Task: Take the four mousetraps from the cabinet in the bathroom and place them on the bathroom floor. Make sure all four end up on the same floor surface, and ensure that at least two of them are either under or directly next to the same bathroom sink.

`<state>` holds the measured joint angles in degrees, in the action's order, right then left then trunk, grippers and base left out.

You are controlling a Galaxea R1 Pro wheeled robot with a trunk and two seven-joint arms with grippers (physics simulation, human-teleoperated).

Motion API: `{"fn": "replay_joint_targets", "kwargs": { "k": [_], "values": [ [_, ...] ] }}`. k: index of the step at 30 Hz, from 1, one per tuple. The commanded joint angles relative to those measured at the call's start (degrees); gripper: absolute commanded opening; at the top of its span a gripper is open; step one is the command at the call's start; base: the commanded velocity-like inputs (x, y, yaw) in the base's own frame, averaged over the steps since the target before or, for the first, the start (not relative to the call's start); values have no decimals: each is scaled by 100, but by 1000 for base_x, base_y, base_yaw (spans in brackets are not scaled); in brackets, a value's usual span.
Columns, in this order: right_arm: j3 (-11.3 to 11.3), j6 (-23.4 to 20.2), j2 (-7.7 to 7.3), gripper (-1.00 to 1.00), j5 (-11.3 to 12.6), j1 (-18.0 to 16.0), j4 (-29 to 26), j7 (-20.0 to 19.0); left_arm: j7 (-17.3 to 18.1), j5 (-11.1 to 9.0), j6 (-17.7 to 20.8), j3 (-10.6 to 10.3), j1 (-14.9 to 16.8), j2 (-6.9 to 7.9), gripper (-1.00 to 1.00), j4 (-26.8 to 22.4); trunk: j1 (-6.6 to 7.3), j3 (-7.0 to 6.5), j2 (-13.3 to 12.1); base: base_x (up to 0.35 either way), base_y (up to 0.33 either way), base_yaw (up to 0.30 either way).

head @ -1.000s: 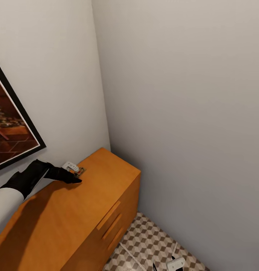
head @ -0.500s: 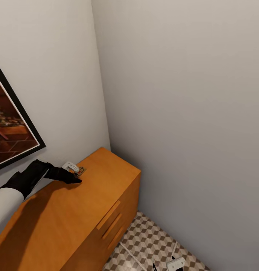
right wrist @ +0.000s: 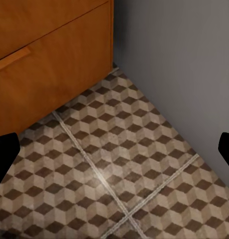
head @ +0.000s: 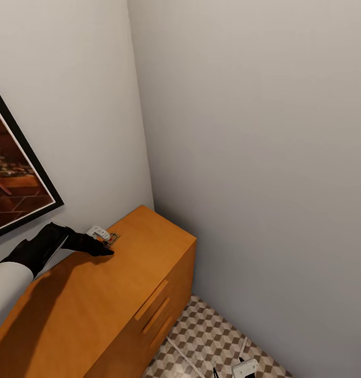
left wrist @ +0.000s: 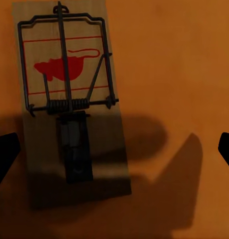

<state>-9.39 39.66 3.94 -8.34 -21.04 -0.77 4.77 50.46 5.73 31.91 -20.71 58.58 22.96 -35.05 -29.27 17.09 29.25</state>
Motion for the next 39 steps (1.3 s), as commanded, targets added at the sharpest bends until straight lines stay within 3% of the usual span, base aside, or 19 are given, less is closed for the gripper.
{"fn": "replay_joint_targets", "kwargs": {
  "k": [1,39],
  "values": [
    [-10,12,1,100,-54,-5,6,50,25,25,29,-9,4,5,100,-11,-2,9,9,0,0,0],
    [-10,11,1,100,-54,-5,6,50,25,25,26,-12,4,7,100,-9,-2,64,9,0,0,0]
  ]
}}
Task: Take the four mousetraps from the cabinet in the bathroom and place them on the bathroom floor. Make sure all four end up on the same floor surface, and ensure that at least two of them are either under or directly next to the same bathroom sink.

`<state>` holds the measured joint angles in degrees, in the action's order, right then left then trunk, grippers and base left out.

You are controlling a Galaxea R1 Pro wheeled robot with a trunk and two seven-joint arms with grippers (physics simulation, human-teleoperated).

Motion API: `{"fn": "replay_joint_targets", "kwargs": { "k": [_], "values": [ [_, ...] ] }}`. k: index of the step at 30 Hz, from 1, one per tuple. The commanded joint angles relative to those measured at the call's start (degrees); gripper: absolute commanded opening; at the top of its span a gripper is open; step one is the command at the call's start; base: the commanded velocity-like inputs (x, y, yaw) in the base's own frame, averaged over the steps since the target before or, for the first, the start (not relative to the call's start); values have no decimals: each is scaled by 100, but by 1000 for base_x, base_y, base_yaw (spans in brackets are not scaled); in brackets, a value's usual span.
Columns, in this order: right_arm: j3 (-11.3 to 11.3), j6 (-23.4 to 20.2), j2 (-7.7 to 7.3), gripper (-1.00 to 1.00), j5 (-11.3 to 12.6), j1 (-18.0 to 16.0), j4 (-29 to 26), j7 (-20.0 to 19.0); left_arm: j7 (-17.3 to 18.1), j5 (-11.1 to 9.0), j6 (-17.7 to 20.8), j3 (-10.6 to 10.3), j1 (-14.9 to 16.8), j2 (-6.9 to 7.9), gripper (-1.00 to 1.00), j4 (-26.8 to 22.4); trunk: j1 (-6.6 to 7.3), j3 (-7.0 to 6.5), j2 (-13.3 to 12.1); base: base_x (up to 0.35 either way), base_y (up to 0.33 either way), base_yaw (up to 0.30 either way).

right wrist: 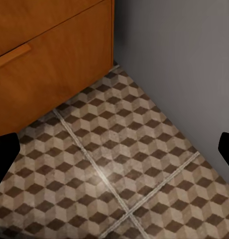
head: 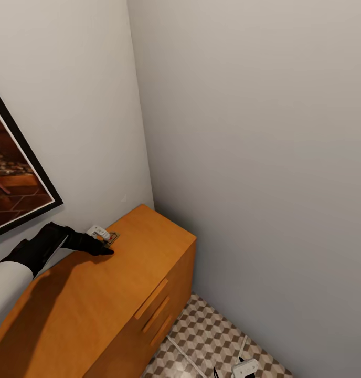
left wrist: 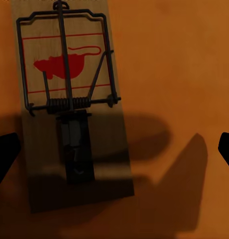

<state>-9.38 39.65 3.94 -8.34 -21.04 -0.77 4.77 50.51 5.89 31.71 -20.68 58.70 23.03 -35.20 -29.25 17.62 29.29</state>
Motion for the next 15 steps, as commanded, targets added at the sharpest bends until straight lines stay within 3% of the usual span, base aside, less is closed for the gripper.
{"fn": "replay_joint_targets", "kwargs": {
  "k": [1,4,5,15],
  "values": [
    [-11,13,1,100,-54,-5,6,50,21,9,46,-16,-7,0,100,7,-5,11,4,0,0,0],
    [-11,11,1,100,-54,-5,6,51,21,9,46,-16,-7,0,100,7,-5,11,4,0,0,0],
    [-11,10,1,100,-54,-5,6,51,21,9,46,-16,-7,0,-100,6,-5,11,4,0,0,0],
    [-11,12,1,100,-54,-5,6,50,21,9,53,-16,-7,0,-100,9,-5,11,4,0,0,0]
  ]
}}
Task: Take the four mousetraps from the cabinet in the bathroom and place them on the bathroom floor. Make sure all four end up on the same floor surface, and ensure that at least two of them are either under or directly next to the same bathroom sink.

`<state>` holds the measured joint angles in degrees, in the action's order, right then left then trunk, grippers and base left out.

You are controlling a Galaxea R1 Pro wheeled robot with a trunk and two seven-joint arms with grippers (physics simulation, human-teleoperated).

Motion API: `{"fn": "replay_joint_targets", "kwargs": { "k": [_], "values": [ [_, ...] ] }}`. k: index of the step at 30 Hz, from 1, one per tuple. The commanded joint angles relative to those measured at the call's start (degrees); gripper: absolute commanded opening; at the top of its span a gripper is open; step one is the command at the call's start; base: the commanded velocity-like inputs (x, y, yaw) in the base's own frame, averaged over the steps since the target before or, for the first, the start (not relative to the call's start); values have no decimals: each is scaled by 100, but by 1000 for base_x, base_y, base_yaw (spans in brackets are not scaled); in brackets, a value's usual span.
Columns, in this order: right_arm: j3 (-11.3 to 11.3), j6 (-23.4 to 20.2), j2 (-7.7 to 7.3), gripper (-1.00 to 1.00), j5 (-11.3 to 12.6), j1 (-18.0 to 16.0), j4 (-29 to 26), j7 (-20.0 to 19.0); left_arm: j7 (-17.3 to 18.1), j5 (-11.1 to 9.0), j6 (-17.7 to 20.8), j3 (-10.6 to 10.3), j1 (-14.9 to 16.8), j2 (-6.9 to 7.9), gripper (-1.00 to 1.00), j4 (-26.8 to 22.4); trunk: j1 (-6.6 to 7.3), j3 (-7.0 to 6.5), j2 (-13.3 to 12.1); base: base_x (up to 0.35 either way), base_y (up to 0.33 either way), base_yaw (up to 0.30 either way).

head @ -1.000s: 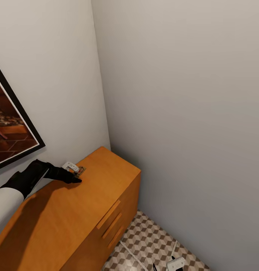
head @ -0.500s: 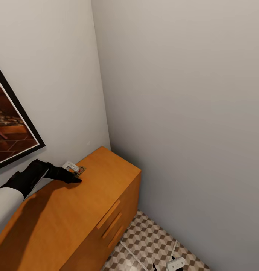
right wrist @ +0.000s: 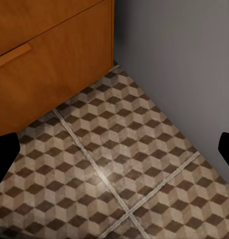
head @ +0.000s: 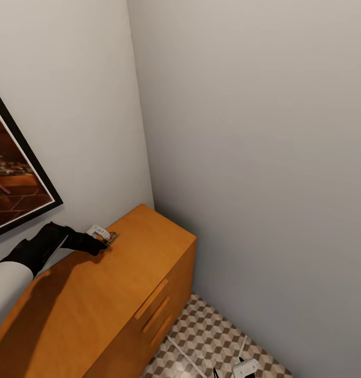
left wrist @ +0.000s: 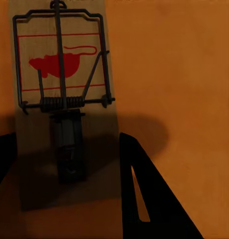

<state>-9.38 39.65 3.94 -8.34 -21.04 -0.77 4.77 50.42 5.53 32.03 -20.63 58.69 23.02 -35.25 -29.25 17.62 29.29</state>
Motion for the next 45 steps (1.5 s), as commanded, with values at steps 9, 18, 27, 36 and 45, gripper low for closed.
{"fn": "replay_joint_targets", "kwargs": {
  "k": [9,18,27,36,45],
  "values": [
    [-11,9,1,100,-54,-5,7,50,29,45,23,-20,-7,1,-100,6,-4,11,5,0,0,0],
    [-11,9,1,100,-54,-5,7,50,32,45,37,0,-7,1,-100,-248,-4,11,5,0,0,0],
    [-11,7,1,100,-54,-5,7,50,46,45,157,6,-7,18,-100,-1033,-4,11,5,0,0,0],
    [-11,7,1,100,-54,-5,7,50,47,45,266,-7,-7,19,-100,-1177,-4,11,5,-77,0,0],
    [-11,7,1,100,-54,-5,7,50,47,43,265,-11,-7,26,-100,-1148,-4,11,5,-309,0,0]
  ]
}}
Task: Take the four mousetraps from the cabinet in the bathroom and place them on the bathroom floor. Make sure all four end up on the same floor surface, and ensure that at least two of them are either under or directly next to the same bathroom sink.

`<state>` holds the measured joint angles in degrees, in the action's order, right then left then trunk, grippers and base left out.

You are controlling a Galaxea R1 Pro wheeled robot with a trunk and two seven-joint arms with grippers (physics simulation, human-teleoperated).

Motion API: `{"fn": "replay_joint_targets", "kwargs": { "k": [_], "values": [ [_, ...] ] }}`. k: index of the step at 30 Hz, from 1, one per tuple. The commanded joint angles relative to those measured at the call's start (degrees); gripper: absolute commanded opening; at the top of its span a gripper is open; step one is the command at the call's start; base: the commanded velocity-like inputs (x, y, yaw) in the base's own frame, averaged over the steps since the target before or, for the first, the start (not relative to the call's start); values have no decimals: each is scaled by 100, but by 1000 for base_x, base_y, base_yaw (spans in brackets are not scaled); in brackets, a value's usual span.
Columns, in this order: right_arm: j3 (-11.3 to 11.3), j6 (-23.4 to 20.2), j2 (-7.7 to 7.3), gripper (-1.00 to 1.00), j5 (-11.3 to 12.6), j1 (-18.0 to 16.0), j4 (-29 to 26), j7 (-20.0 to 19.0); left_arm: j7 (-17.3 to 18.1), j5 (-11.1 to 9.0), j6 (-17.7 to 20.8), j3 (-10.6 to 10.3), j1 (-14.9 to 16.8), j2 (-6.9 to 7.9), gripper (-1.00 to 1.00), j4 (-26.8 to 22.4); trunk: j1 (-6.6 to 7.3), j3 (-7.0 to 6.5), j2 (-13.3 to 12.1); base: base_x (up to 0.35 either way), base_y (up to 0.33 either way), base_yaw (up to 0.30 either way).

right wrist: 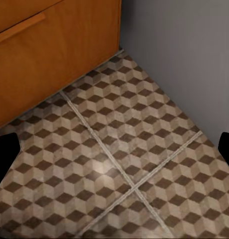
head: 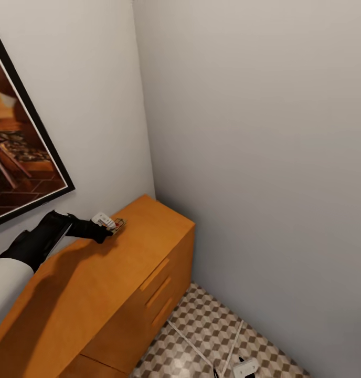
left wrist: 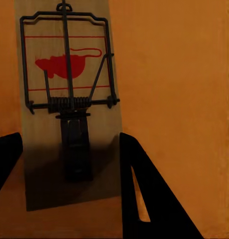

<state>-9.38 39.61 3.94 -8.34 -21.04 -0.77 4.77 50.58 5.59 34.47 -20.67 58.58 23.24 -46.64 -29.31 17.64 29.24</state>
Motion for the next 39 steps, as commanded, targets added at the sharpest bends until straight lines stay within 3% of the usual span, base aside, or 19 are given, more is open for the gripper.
{"fn": "replay_joint_targets", "kwargs": {
  "k": [1,13,39],
  "values": [
    [-11,12,1,100,-54,-5,7,50,31,38,21,-7,5,4,-100,-10,1,9,9,-331,0,0],
    [-11,12,1,100,-54,-5,7,50,31,30,17,-16,5,-4,-100,32,1,9,9,-329,-50,0],
    [-11,12,1,100,-54,-5,7,52,24,22,16,-24,5,-4,-100,74,1,9,9,-269,-203,0]
  ]
}}
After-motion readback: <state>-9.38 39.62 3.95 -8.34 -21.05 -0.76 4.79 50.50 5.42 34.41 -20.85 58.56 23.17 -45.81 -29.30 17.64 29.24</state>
